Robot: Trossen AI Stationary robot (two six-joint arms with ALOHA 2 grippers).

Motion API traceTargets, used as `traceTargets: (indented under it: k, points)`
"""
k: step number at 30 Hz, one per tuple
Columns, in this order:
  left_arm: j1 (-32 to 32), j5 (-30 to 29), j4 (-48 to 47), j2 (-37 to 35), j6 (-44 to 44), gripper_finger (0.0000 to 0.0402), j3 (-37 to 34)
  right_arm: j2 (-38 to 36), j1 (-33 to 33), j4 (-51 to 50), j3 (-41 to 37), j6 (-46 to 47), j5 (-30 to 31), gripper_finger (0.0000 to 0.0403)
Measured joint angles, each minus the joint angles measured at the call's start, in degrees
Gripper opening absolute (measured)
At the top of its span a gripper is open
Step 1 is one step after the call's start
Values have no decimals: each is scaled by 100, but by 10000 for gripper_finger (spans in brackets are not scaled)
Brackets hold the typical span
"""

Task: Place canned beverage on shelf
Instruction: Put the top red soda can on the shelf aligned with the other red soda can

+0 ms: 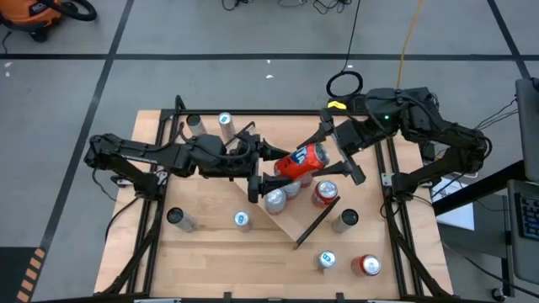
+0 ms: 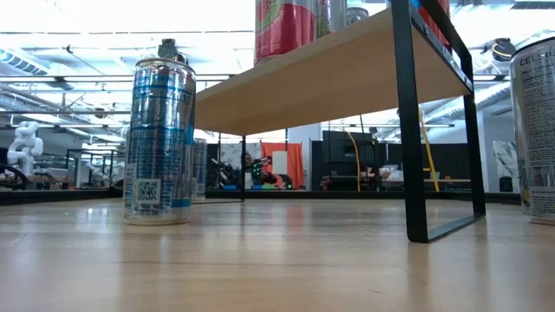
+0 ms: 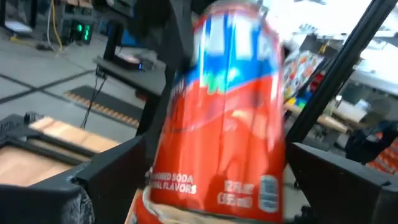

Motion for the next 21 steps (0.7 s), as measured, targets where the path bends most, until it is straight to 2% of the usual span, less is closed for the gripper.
traceTargets:
  k: [7,17,21]
  points:
    - [-59,-23,-5,19,-4,390,-4,114,0,173,0,122,7,272]
    - [-74,-20,-70,24,57,311,-4,112,0,176,2,164,-35,272]
    - [-74,-6,-53,24,41,298,-4,112,0,214,2,309,-32,278]
